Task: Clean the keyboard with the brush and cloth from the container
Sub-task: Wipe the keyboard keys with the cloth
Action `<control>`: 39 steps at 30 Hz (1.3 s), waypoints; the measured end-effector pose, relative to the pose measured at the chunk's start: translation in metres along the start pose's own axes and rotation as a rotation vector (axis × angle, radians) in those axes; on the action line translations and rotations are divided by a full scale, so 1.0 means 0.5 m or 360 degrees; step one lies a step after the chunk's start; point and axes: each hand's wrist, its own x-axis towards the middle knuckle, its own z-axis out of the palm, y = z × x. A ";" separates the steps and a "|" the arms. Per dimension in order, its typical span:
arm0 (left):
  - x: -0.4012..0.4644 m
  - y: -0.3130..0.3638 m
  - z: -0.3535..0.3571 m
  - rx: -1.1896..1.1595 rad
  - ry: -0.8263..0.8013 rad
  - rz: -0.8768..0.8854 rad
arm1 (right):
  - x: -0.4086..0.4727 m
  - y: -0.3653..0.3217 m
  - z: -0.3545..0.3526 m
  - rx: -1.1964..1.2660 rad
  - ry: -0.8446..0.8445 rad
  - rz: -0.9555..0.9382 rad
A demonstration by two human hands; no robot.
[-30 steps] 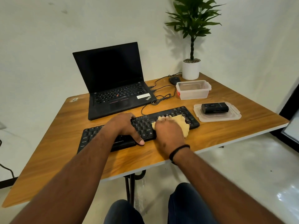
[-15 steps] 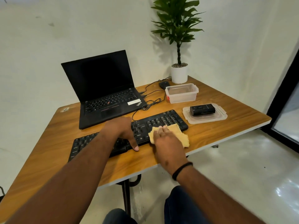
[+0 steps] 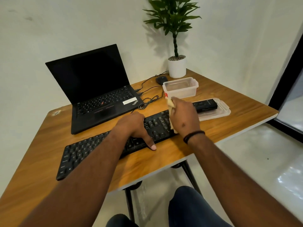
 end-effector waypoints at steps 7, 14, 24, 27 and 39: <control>0.005 0.000 0.002 0.0011 -0.0016 -0.0039 | 0.056 -0.029 0.068 -0.0363 -0.0573 -0.0157; 0.017 0.000 0.005 0.0020 -0.0019 -0.0040 | 0.012 -0.012 0.007 -0.0150 -0.0915 -0.0325; 0.021 0.000 0.004 0.0109 -0.0035 -0.0030 | -0.016 -0.005 -0.010 -0.0488 -0.0628 -0.0134; 0.022 0.002 0.004 0.0133 -0.0023 -0.0023 | -0.096 -0.031 0.008 -0.0495 -0.0626 -0.0381; 0.022 -0.003 0.007 0.0075 -0.0040 -0.0042 | -0.046 -0.001 -0.043 -0.0305 -0.0280 0.0056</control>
